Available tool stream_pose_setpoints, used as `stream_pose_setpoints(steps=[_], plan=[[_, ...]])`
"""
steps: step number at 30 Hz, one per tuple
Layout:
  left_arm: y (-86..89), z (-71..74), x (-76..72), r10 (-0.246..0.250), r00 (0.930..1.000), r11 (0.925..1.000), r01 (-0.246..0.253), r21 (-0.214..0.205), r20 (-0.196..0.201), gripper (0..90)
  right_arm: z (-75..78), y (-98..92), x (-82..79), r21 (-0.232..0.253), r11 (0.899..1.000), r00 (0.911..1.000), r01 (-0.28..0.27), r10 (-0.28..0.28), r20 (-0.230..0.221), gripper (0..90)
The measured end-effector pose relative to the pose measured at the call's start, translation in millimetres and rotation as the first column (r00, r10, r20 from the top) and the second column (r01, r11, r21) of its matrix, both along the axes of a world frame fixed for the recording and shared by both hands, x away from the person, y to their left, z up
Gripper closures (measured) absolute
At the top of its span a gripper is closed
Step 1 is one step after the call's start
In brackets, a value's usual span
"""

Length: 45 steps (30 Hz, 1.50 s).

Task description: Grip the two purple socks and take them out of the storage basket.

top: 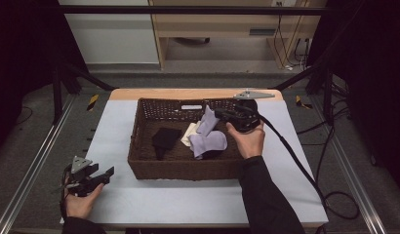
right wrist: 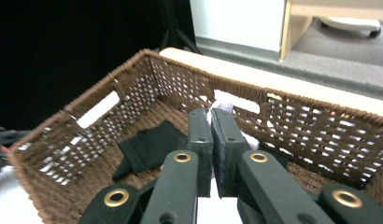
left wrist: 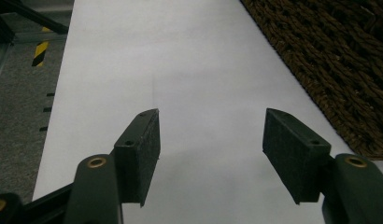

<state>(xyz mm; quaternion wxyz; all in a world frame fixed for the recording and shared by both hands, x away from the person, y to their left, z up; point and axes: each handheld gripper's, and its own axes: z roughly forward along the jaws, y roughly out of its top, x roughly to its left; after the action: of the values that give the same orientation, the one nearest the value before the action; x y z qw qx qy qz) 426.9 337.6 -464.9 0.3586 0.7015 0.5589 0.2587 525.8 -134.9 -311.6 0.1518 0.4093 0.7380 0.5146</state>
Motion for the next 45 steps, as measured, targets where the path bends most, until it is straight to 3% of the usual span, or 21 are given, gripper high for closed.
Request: stream_pose_setpoints(steps=[9, 14, 24, 31, 35, 41, 45], plan=[[-1.0, -0.2, -0.2, -0.003, 1.0000, 1.0000, 0.003, 0.005, -0.002, 36.8, 26.1, -18.9, -27.7, 0.051, 0.998, 0.9971, -0.048, 0.044, 0.061, 87.6], [-1.4, -0.4, -0.1, -0.008, 1.0000, 0.9999, 0.008, 0.006, -0.003, 36.8, 32.2, -20.6, -44.3, 0.055, 0.994, 0.9924, -0.095, 0.090, 0.083, 87.6], [-2.0, -0.4, -0.2, -0.008, 1.0000, 0.9999, 0.008, 0.009, -0.004, 36.8, 38.2, -12.2, -75.7, 0.067, 0.974, 0.9716, -0.216, 0.207, 0.115, 87.7], [-2.0, -0.4, -0.3, -0.007, 1.0000, 0.9999, 0.007, 0.010, -0.004, 37.1, 31.8, -3.1, -94.6, 0.046, 0.956, 0.9507, -0.291, 0.283, 0.126, 87.7], [-2.5, 0.2, -0.9, -0.007, 1.0000, 0.9999, 0.007, 0.011, -0.001, 37.1, 23.0, 5.2, -100.9, 0.006, 0.949, 0.9437, -0.315, 0.313, 0.108, 87.6], [-2.3, 0.0, -0.7, -0.006, 1.0000, 0.9999, 0.006, 0.010, -0.003, 37.4, 7.0, 15.5, -108.5, 0.002, 0.931, 0.9292, -0.365, 0.364, 0.065, 87.6], [-2.4, 0.5, -1.1, -0.007, 1.0000, 0.9999, 0.007, 0.012, -0.002, 37.4, -6.3, 23.9, -112.5, -0.032, 0.925, 0.9241, -0.380, 0.381, 0.034, 87.6]])
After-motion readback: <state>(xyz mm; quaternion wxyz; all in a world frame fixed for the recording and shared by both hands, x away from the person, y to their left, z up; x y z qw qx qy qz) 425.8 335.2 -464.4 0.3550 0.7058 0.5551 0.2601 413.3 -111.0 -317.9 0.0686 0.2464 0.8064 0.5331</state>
